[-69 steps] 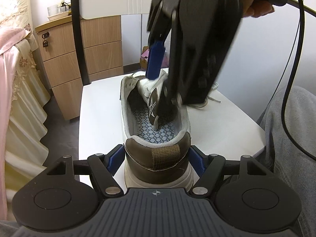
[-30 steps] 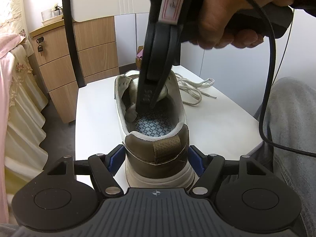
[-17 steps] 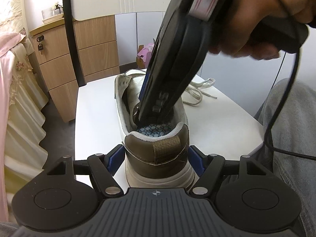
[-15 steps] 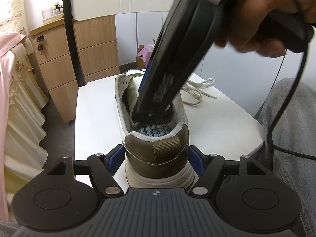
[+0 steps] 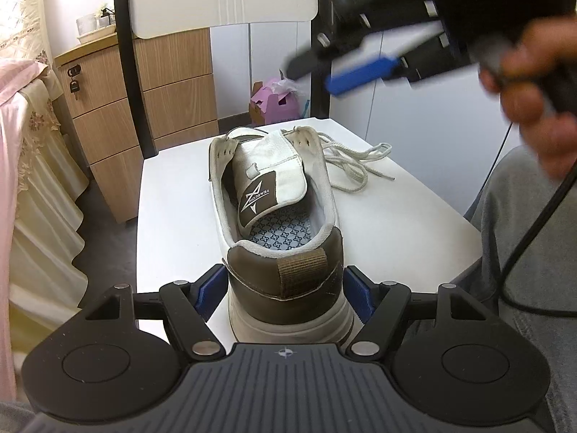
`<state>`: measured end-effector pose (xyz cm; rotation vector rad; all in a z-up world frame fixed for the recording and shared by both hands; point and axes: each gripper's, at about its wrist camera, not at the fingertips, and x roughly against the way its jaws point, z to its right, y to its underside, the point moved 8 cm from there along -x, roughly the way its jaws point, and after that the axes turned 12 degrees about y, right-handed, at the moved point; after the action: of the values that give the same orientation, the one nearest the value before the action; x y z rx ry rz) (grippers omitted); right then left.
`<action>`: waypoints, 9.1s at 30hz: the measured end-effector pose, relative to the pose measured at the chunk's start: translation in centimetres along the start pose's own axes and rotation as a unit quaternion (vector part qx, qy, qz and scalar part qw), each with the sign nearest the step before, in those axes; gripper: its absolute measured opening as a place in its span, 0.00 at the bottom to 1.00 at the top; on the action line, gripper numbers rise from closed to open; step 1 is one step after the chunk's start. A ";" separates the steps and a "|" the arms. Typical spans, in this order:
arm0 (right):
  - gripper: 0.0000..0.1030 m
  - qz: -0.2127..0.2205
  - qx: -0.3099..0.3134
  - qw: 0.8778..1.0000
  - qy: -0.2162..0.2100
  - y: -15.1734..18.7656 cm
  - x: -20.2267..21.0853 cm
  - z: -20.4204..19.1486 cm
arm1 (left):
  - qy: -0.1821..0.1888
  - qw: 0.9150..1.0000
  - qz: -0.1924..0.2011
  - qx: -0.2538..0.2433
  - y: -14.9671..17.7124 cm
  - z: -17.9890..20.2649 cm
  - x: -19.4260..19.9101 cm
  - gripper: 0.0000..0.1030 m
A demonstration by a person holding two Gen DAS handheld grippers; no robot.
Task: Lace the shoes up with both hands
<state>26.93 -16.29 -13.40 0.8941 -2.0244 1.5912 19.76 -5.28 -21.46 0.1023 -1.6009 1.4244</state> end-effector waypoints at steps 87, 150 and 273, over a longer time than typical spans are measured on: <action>0.20 -0.020 -0.024 0.996 -0.087 5.0 -4.1 1.9 | -0.006 0.995 0.009 0.100 -4.0 -5.2 -1.4 0.24; 0.25 -0.044 0.103 0.983 0.145 4.4 -7.5 13.8 | -0.022 0.992 0.086 0.088 -4.6 -5.0 0.6 0.86; 0.03 -0.027 -0.347 0.922 -0.169 2.4 -12.4 9.4 | 0.100 0.977 -0.006 -0.187 -7.9 -4.6 -7.9 0.01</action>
<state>34.71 -22.17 -25.81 0.9562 -2.5081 0.6026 31.50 -8.01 -21.70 -0.2435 -1.6651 1.0640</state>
